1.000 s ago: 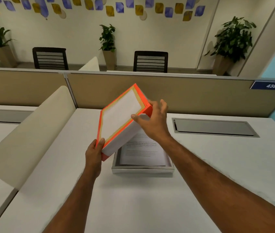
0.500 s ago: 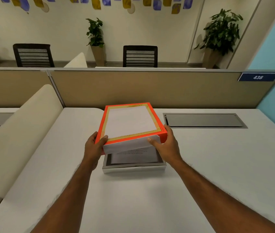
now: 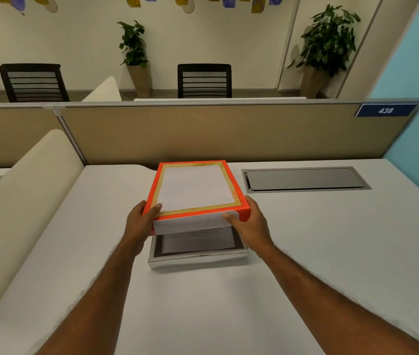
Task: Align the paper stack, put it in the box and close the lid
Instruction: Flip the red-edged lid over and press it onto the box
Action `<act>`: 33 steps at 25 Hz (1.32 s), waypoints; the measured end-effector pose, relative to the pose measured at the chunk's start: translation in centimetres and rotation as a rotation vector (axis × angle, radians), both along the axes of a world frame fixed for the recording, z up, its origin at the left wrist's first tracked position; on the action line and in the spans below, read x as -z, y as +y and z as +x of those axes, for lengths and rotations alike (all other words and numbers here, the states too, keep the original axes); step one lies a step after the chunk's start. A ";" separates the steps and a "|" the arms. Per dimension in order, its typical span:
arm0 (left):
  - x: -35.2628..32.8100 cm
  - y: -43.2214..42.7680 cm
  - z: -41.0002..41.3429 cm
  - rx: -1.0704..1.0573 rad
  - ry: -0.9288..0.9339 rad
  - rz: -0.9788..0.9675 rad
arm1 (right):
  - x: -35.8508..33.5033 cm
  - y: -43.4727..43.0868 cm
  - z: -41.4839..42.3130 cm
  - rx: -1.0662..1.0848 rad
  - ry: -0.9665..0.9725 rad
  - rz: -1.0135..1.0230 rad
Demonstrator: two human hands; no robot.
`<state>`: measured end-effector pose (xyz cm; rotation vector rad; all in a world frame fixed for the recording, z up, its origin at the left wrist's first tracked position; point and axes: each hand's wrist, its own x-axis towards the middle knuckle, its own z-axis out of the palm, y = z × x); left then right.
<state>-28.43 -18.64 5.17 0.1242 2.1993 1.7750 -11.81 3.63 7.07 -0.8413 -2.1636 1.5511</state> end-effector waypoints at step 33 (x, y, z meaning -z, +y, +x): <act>7.7 -3.4 5.4 0.030 0.065 -0.219 | 8.7 3.0 1.5 -0.029 -0.199 -0.019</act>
